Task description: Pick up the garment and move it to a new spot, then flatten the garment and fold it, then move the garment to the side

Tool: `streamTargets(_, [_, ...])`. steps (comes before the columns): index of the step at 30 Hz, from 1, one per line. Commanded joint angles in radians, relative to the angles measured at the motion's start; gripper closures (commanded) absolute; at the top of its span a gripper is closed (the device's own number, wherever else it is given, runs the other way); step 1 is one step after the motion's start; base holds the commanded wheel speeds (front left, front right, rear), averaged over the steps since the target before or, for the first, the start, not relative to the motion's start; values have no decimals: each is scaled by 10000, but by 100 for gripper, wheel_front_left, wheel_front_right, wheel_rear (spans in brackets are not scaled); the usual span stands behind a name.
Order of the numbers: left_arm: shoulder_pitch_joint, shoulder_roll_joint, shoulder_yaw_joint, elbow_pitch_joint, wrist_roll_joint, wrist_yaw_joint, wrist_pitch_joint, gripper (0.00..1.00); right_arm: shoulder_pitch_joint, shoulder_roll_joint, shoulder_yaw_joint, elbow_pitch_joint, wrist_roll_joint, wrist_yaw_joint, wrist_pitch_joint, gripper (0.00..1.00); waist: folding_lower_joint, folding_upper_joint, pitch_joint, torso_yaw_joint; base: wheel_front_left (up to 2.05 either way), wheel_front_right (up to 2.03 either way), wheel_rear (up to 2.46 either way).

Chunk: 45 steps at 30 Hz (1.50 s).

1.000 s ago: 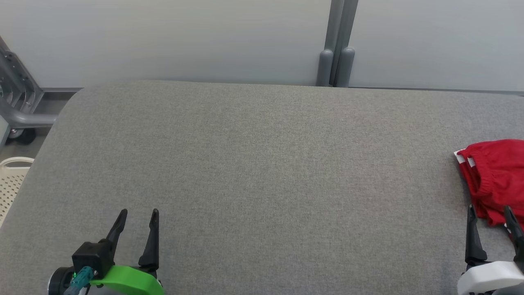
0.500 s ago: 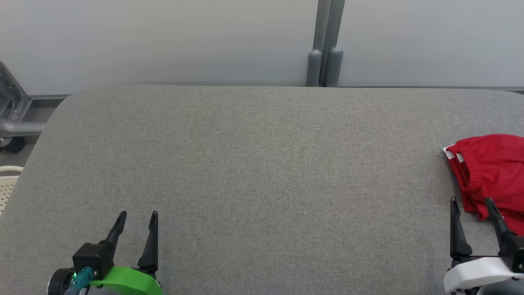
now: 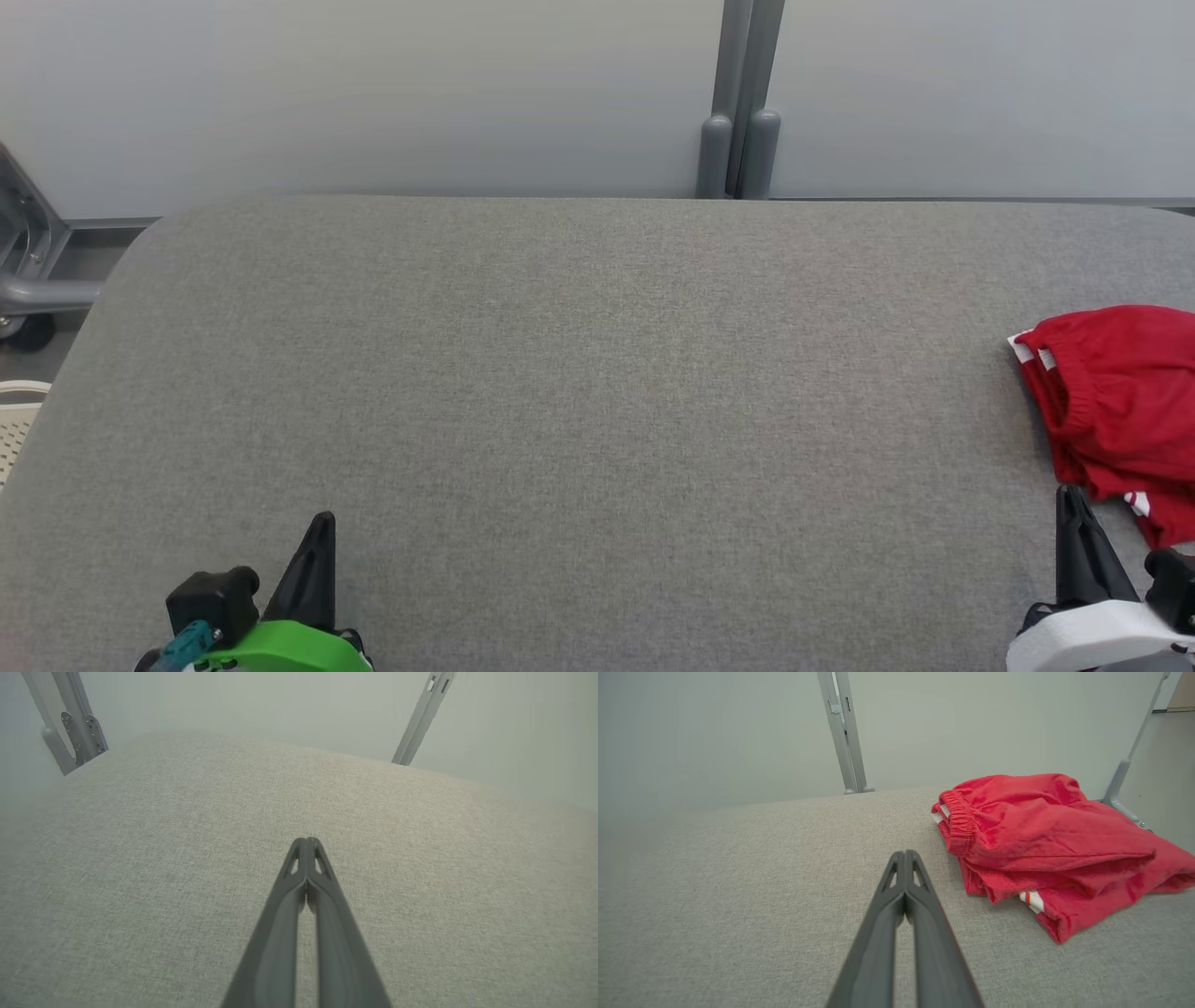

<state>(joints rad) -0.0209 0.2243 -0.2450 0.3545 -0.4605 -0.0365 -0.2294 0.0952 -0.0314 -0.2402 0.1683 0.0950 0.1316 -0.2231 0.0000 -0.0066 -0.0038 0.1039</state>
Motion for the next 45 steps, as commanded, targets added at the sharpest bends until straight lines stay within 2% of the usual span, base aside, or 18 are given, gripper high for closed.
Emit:
streamTargets(1, [-191, -24, 190, -187, -377, -73, 72, 100, -305, -79, -12, -87, 484, -1, 91, 100, 0, 3, 1, -11, 0, 0, 0])
streamTargets(9, [-304, -237, 622, -301, -1774, -185, 497, 100, -454, -99, 246, -75, 2371, -2, 416, 100, 0, 8, 6, -89, 0, 0, 0])
streamTargets(21, [-443, -489, 1131, -429, -3425, -316, 995, 100, -726, -120, 450, 39, 4545, -3, 883, 100, 0, 14, 13, -193, 0, 0, 0])
streamTargets(45, [-656, -899, 1948, -619, -6040, -535, 1797, 100, -1188, -156, 717, 287, 7980, -6, 1683, 100, 0, 27, 26, -392, 0, 0, 0])
